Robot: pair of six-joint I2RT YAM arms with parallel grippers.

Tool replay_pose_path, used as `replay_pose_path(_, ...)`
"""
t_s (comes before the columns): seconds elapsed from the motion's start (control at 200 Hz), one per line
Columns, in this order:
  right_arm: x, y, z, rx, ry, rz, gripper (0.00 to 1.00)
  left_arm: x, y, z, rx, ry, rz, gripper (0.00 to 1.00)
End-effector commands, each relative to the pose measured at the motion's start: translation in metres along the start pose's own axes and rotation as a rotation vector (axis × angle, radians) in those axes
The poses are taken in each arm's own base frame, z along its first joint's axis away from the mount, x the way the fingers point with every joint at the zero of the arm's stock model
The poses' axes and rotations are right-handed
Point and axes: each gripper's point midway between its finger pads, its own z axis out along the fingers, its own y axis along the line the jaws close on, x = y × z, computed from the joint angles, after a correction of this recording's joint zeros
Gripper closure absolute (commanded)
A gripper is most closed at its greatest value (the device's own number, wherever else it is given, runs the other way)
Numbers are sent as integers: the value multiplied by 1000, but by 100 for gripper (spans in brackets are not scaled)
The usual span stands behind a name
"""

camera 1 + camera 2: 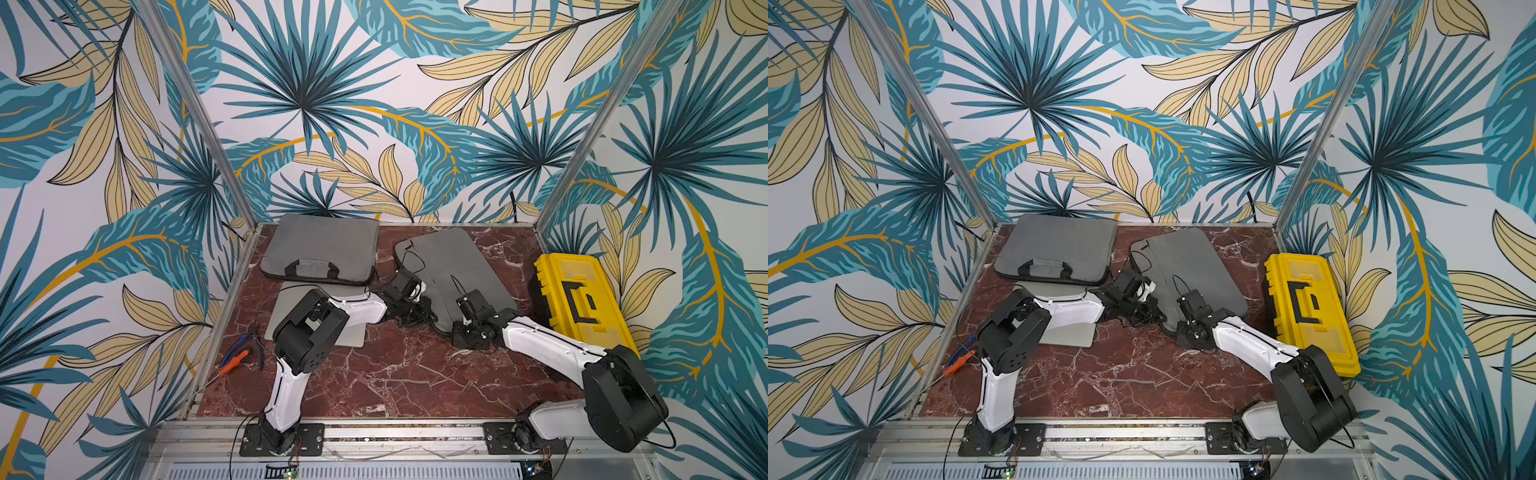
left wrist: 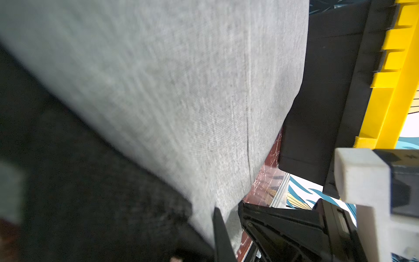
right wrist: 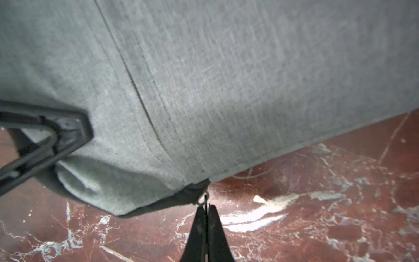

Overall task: Open the zippered laptop bag and take out the laptop
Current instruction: Unzip the zipper on the zippered laptop bag, then open the bag flap on the zippered laptop bag.

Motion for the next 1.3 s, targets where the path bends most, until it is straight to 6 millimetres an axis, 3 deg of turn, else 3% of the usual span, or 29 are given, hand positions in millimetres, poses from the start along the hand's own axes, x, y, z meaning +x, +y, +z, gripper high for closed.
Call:
replay_pose_path(0.0, -6, -13, -10, 47, -33, -9, 84, -2, 13, -11, -48, -13, -11, 81)
replay_pose_path(0.14, -20, 3, -26, -30, -92, -47, 67, -9, 2, -23, -46, -62, 40, 49)
replay_pose_path(0.27, -37, 18, -44, -77, -157, -86, 56, -20, -8, -44, -52, -139, 79, 34)
replay_pose_path(0.381, -52, 26, -52, -80, -202, -115, 50, -32, -5, -66, -78, -221, 75, 20)
replay_pose_path(0.516, -70, 40, -52, -44, -234, -165, 46, -48, 14, -103, -140, -351, 27, 1)
replay_pose_path(0.711, -95, 68, -41, 80, -251, -281, 37, -66, 48, -165, -238, -563, -53, 0)
replay_pose_path(0.846, -105, 82, -28, 183, -235, -372, 27, -70, 64, -197, -288, -665, -85, 0)
replay_pose_path(0.966, -106, 91, -15, 226, -204, -434, 21, -70, 75, -212, -314, -705, -100, 0)
replay_pose_path(1.071, -99, 93, -6, 226, -160, -465, 6, -70, 81, -220, -329, -729, -113, 0)
replay_pose_path(1.297, -71, 86, 3, 228, -80, -522, 3, -73, 92, -234, -340, -769, -155, 0)
